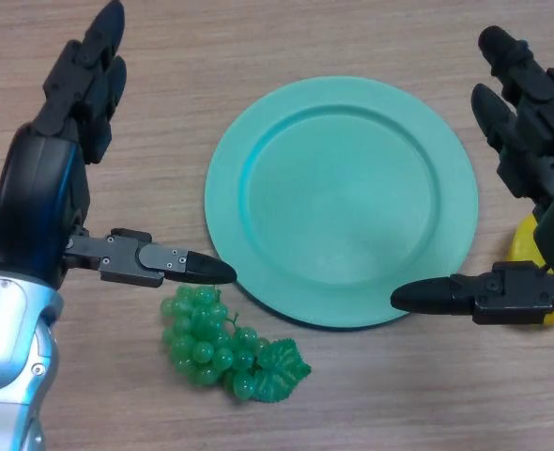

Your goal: Pick up the green grapes and place it on the plate

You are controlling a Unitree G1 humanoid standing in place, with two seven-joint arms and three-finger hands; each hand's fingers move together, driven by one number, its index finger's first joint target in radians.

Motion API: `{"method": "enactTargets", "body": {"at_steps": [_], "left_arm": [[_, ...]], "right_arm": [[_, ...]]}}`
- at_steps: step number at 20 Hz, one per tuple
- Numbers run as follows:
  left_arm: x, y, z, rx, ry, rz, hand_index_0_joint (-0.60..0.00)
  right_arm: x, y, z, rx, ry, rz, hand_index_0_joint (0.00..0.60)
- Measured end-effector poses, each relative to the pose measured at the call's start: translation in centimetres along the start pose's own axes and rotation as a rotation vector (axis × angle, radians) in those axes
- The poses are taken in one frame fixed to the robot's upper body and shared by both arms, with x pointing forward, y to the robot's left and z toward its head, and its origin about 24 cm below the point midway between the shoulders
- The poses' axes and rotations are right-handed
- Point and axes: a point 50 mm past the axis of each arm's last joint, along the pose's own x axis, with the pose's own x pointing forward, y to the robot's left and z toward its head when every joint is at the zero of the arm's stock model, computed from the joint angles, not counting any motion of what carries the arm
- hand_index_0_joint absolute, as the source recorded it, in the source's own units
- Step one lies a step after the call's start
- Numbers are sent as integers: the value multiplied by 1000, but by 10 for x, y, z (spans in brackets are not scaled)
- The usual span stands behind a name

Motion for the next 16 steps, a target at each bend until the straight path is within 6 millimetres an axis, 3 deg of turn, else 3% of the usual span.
{"method": "enactTargets", "body": {"at_steps": [10,16], "left_arm": [[-5,0,0,-7,5,-1,0],[-34,2,-7,80,93,47,0]], "right_arm": [[1,3,0,-7,-3,11,0],[4,4,0,1,-6,3,0]]}}
